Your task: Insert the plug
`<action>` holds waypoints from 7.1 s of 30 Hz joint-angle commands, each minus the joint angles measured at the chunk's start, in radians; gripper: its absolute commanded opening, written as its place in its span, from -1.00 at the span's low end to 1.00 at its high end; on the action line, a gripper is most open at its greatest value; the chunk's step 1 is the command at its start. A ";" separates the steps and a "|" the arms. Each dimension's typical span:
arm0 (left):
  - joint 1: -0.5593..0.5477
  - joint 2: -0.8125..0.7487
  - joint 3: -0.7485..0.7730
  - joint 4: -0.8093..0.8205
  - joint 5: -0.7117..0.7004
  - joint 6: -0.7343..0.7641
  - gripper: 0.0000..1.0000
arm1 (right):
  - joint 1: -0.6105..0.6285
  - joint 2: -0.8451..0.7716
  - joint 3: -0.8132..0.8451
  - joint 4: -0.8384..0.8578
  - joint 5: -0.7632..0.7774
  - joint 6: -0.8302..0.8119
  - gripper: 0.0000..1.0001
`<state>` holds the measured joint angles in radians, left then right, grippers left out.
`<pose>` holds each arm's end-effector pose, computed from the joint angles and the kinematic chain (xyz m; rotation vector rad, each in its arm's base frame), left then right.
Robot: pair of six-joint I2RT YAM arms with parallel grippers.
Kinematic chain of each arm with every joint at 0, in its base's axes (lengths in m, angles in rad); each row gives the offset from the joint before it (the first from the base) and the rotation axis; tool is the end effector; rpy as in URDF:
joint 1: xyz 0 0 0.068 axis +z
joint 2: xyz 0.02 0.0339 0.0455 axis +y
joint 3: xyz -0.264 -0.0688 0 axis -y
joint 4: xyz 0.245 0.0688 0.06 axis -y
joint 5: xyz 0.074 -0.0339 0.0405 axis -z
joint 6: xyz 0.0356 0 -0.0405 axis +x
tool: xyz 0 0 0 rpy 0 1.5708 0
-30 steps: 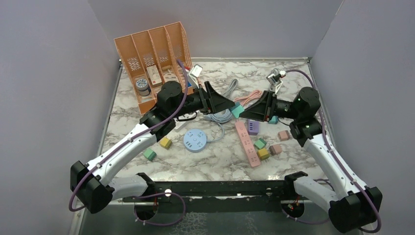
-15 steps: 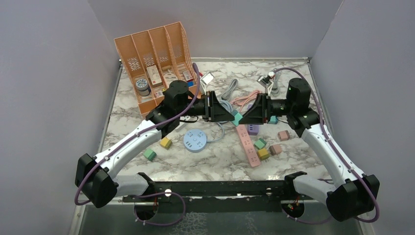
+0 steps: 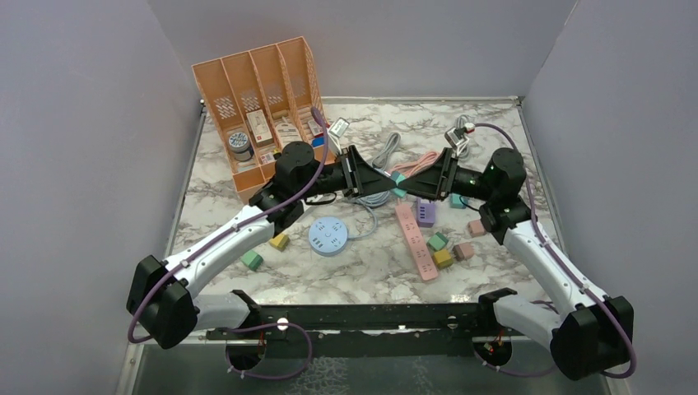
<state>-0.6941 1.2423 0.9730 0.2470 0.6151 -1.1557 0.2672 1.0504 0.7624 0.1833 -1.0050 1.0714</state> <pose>0.2098 -0.2013 0.3537 0.1382 1.9600 -1.8241 0.2170 0.0906 0.3208 -0.1142 1.9877 1.7660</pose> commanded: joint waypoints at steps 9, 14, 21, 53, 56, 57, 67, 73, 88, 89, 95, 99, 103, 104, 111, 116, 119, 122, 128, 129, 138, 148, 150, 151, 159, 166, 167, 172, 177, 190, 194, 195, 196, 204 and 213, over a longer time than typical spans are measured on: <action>-0.007 0.002 0.021 0.153 -0.164 -0.150 -0.85 | 0.056 0.010 -0.094 0.413 0.250 0.349 -0.18; -0.007 -0.003 0.001 0.155 -0.213 -0.158 -0.85 | 0.071 0.017 -0.085 0.428 0.255 0.361 -0.31; -0.007 -0.022 -0.056 0.147 -0.247 -0.133 -0.29 | 0.073 0.016 -0.046 0.297 0.238 0.242 -0.89; -0.005 -0.378 -0.203 -0.677 -0.547 0.531 0.78 | 0.161 0.348 0.334 -1.027 0.867 -0.848 -0.98; -0.005 -0.396 -0.235 -0.666 -0.547 0.539 0.78 | 0.200 0.375 0.329 -1.032 0.936 -0.838 -0.98; -0.005 -0.402 -0.242 -0.666 -0.546 0.547 0.78 | 0.202 0.383 0.329 -1.034 0.957 -0.834 -0.98; -0.005 -0.483 -0.391 -0.579 -0.540 0.562 0.80 | 0.211 0.447 0.348 -1.019 0.922 -0.870 -0.98; -0.005 -0.602 -0.487 -0.503 -0.545 0.481 0.80 | 0.221 0.481 0.359 -1.011 0.869 -0.879 -0.98; -0.005 -0.636 -0.461 -0.526 -0.626 0.503 0.80 | 0.254 0.559 0.387 -1.028 0.907 -0.885 -0.98; -0.005 -0.638 -0.461 -0.524 -0.622 0.502 0.80 | 0.258 0.565 0.392 -1.038 0.923 -0.885 -0.98; -0.006 -0.624 -0.456 -0.508 -0.626 0.510 0.80 | 0.266 0.591 0.420 -1.092 0.965 -0.877 -0.98; -0.005 -0.614 -0.428 -0.513 -0.649 0.538 0.80 | 0.283 0.620 0.434 -1.096 0.987 -0.852 -0.97; -0.005 -0.609 -0.406 -0.518 -0.683 0.557 0.80 | 0.312 0.657 0.440 -1.079 1.017 -0.806 -0.98; -0.005 -0.609 -0.401 -0.517 -0.692 0.559 0.80 | 0.319 0.666 0.443 -1.077 1.023 -0.795 -0.98; -0.005 -0.611 -0.387 -0.520 -0.730 0.578 0.80 | 0.356 0.731 0.449 -1.045 1.050 -0.714 -0.97; -0.005 -0.620 -0.388 -0.525 -0.752 0.585 0.80 | 0.366 0.732 0.387 -0.979 1.080 -0.664 -0.98; -0.005 -0.627 -0.393 -0.525 -0.763 0.587 0.80 | 0.373 0.724 0.330 -0.914 1.084 -0.628 -0.98; -0.005 -0.630 -0.395 -0.525 -0.775 0.588 0.80 | 0.377 0.729 0.282 -0.851 1.070 -0.588 -0.98; -0.005 -0.628 -0.394 -0.524 -0.785 0.591 0.80 | 0.380 0.807 0.234 -0.765 1.080 -0.525 -0.98; -0.005 -0.627 -0.393 -0.525 -0.786 0.592 0.80 | 0.384 0.816 0.233 -0.756 1.087 -0.517 -0.98; -0.005 -0.617 -0.377 -0.533 -0.815 0.597 0.80 | 0.384 0.802 0.472 -0.867 1.170 -0.480 -0.98; -0.005 -0.597 -0.367 -0.525 -0.818 0.600 0.80 | 0.385 0.911 0.726 -0.988 1.176 -0.377 -0.77; -0.005 -0.595 -0.364 -0.527 -0.815 0.605 0.80 | 0.385 0.911 0.738 -0.991 1.177 -0.375 -0.55; -0.006 -0.594 -0.363 -0.528 -0.813 0.608 0.80 | 0.385 0.904 0.746 -0.997 1.181 -0.376 -0.41; -0.006 -0.579 -0.348 -0.544 -0.803 0.615 0.97 | 0.384 0.761 0.770 -1.049 1.251 -0.408 0.23; -0.005 -0.569 -0.342 -0.539 -0.792 0.626 0.98 | 0.375 0.535 0.600 -1.128 1.421 -0.290 0.22; -0.005 -0.567 -0.342 -0.537 -0.786 0.628 0.98 | 0.369 0.493 0.565 -1.135 1.445 -0.265 0.22; -0.005 -0.565 -0.358 -0.500 -0.715 0.627 0.97 | 0.303 0.338 0.401 -1.170 1.475 -0.174 0.22; -0.005 -0.544 -0.350 -0.491 -0.667 0.625 0.96 | 0.229 0.262 0.241 -1.143 1.391 -0.132 0.21; -0.005 -0.532 -0.334 -0.496 -0.647 0.617 0.95 | 0.188 0.290 0.044 -0.936 1.238 -0.113 0.28; -0.005 -0.532 -0.336 -0.495 -0.648 0.606 0.95 | 0.188 0.329 0.051 -0.917 1.240 -0.112 0.28; -0.005 -0.533 -0.338 -0.496 -0.649 0.603 0.95 | 0.188 0.337 0.049 -0.915 1.244 -0.108 0.28; -0.005 -0.533 -0.338 -0.496 -0.648 0.602 0.95 | 0.188 0.343 0.046 -0.914 1.249 -0.101 0.27; -0.005 -0.542 -0.348 -0.496 -0.640 0.584 0.95 | 0.188 0.357 0.006 -0.893 1.266 -0.080 0.03; -0.005 -0.532 -0.342 -0.493 -0.612 0.576 0.95 | 0.188 0.302 -0.004 -0.861 1.217 -0.071 -0.35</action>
<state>-0.6968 0.7116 0.5987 -0.2703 -0.0353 -0.5686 0.4606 1.4002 0.7692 -0.7246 0.2424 0.9760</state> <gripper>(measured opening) 0.978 0.442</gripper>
